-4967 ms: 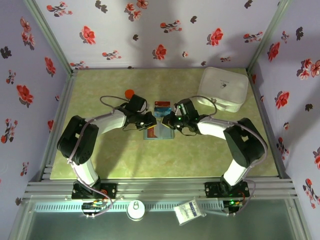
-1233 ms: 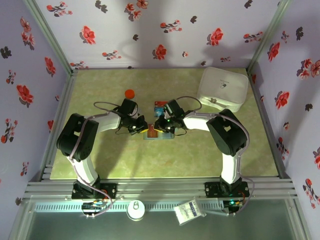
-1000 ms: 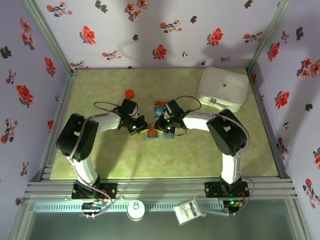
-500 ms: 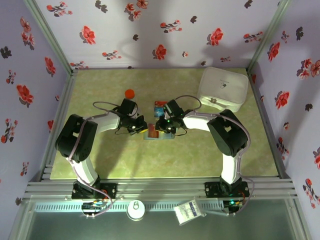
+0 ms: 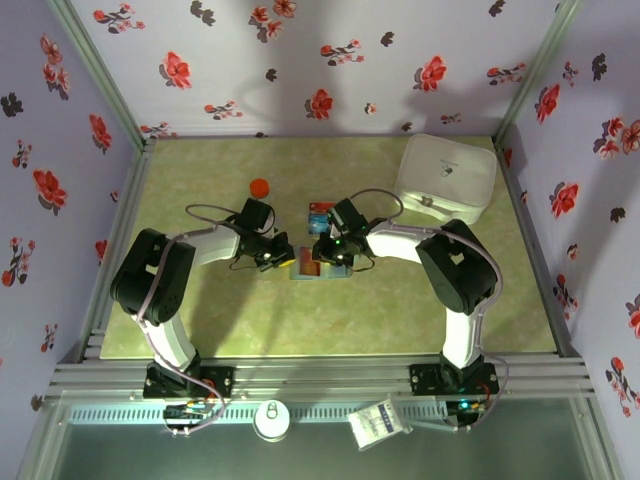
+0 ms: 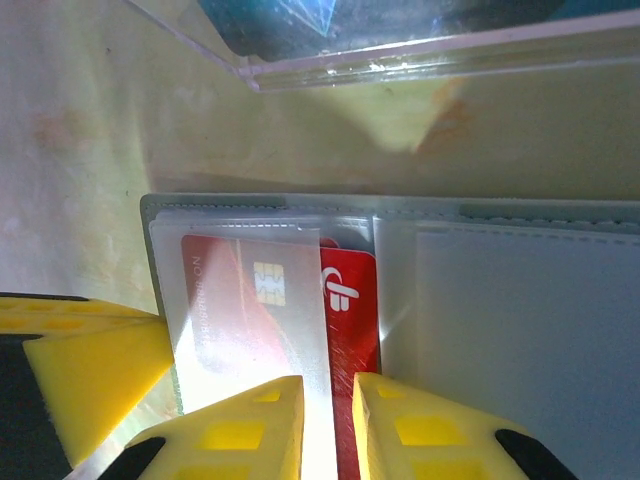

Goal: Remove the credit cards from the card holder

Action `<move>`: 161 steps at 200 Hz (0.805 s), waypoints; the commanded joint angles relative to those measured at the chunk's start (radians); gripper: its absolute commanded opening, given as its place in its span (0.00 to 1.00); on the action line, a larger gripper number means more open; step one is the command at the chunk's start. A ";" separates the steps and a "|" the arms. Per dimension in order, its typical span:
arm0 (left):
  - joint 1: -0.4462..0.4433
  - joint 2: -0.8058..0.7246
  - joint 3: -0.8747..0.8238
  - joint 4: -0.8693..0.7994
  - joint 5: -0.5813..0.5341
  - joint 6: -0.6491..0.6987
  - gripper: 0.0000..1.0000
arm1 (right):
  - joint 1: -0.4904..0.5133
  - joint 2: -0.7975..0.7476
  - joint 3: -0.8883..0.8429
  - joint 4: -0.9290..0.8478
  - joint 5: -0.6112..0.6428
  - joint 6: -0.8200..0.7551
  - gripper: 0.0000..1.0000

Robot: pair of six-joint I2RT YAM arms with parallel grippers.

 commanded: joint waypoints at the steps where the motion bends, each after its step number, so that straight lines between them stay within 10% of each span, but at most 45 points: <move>1: 0.005 0.015 0.003 -0.015 -0.008 0.012 0.01 | 0.004 -0.008 0.027 -0.070 0.050 -0.042 0.23; 161: -0.086 0.025 0.085 -0.064 0.003 -0.022 0.00 | -0.016 -0.084 -0.001 -0.075 0.062 -0.069 0.24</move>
